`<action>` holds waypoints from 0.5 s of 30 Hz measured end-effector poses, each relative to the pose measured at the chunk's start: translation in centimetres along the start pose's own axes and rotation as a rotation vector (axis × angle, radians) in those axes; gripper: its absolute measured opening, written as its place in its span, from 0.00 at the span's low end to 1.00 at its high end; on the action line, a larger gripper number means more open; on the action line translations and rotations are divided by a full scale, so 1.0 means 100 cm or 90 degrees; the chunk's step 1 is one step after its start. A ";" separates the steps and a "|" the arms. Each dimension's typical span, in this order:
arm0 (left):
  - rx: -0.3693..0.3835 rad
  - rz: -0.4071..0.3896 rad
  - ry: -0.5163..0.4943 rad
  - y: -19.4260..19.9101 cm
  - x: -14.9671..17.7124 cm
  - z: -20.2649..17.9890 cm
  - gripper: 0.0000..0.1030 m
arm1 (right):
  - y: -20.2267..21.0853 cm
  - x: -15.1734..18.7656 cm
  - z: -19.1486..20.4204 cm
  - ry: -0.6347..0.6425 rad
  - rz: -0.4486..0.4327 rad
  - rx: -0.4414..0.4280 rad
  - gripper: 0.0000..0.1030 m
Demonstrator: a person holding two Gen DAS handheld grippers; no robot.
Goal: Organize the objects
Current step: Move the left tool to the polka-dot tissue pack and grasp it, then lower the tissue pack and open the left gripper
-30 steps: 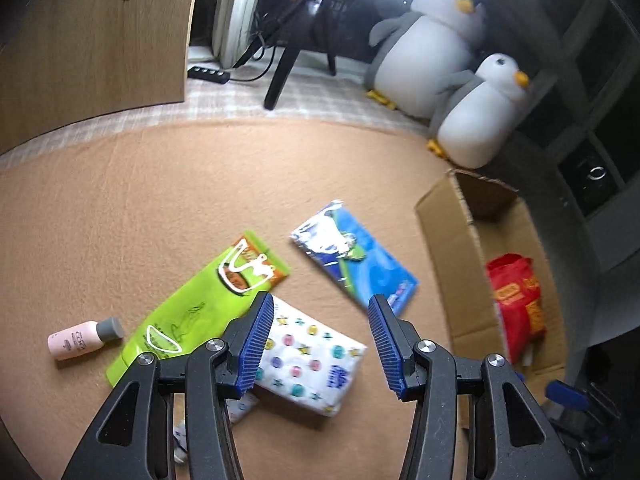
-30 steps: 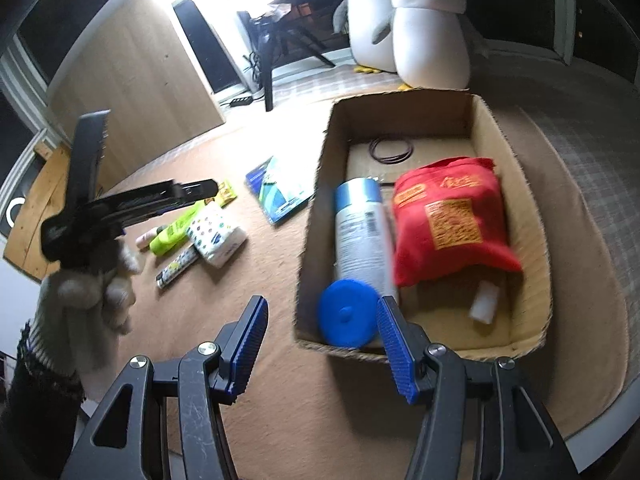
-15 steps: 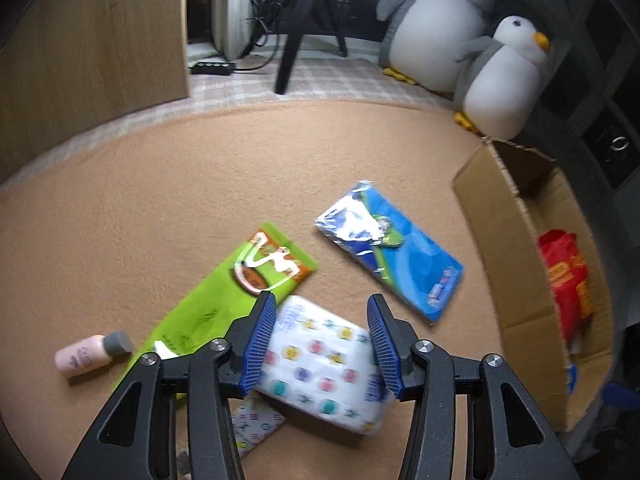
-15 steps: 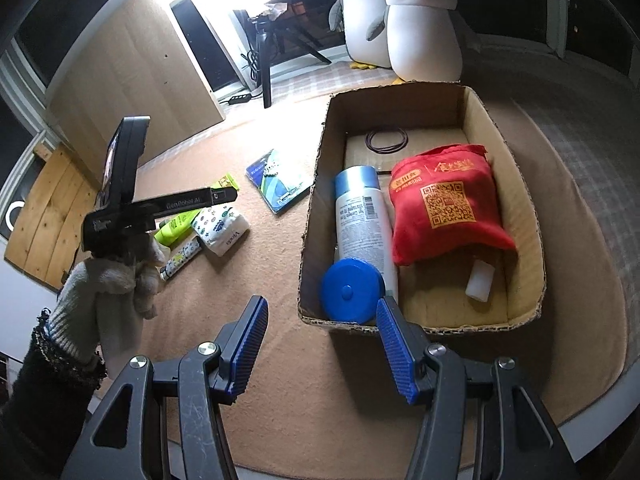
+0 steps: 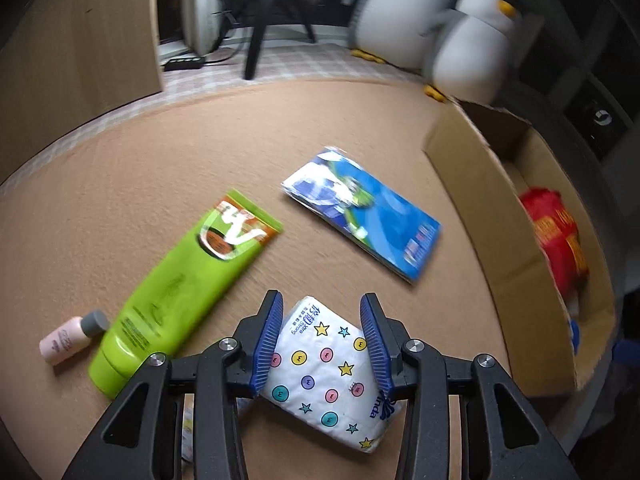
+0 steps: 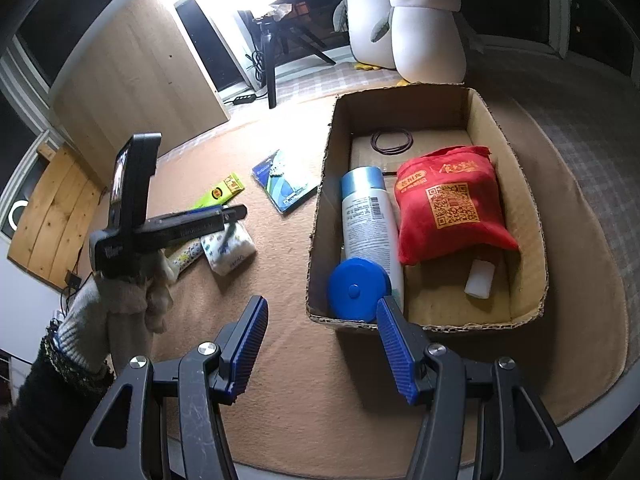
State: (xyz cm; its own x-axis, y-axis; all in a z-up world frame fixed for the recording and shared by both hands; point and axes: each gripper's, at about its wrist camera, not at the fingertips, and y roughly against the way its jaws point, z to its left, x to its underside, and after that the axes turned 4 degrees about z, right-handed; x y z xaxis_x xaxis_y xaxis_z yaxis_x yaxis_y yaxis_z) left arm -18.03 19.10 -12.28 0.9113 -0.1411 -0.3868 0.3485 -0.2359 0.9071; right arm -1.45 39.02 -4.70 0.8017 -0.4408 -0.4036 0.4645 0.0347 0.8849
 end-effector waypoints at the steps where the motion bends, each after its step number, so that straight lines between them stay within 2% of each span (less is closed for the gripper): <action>1: 0.002 0.000 -0.012 0.001 0.005 -0.004 0.42 | 0.000 0.000 0.001 0.001 0.000 -0.003 0.51; 3: 0.018 -0.005 -0.056 0.003 0.015 -0.010 0.42 | -0.001 -0.001 0.003 0.003 0.000 -0.011 0.51; 8: 0.049 0.015 -0.112 0.009 0.049 -0.022 0.42 | -0.006 -0.002 0.011 0.014 0.007 -0.030 0.51; 12: 0.065 0.012 -0.107 0.019 0.065 -0.021 0.42 | -0.013 -0.004 0.023 0.038 0.020 -0.044 0.51; 15: 0.070 -0.005 -0.078 0.037 0.074 -0.013 0.44 | -0.018 -0.005 0.034 0.060 0.030 -0.056 0.51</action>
State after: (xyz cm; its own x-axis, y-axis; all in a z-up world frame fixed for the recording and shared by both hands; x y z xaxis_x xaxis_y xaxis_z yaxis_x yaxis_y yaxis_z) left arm -9.66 18.46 -11.57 0.8723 -0.2539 -0.4179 0.3239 -0.3402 0.8828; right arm -4.01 36.12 -5.33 0.8531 -0.3506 -0.3864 0.4540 0.1338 0.8809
